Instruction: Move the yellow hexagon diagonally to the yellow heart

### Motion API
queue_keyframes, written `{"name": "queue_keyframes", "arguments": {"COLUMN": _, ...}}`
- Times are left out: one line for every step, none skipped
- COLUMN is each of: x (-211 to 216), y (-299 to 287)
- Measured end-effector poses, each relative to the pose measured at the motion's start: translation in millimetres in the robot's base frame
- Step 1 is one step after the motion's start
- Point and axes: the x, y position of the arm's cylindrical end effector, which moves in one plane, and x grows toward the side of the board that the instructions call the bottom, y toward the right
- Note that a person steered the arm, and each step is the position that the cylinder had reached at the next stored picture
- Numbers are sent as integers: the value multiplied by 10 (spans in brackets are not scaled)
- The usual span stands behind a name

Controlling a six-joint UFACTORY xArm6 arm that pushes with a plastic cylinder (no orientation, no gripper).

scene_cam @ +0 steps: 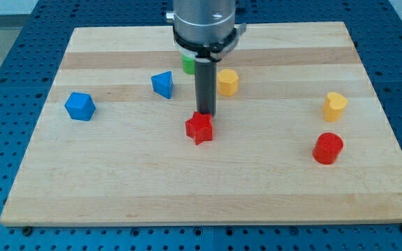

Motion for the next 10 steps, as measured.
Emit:
{"name": "queue_keyframes", "arguments": {"x": -626, "y": -52}}
{"name": "queue_keyframes", "arguments": {"x": -650, "y": -52}}
{"name": "queue_keyframes", "arguments": {"x": -621, "y": 296}}
{"name": "queue_keyframes", "arguments": {"x": -522, "y": 914}}
{"name": "queue_keyframes", "arguments": {"x": -453, "y": 1455}}
{"name": "queue_keyframes", "arguments": {"x": -438, "y": 1671}}
{"name": "queue_keyframes", "arguments": {"x": -438, "y": 1670}}
{"name": "queue_keyframes", "arguments": {"x": -499, "y": 1334}}
{"name": "queue_keyframes", "arguments": {"x": -317, "y": 1149}}
{"name": "queue_keyframes", "arguments": {"x": 186, "y": 1163}}
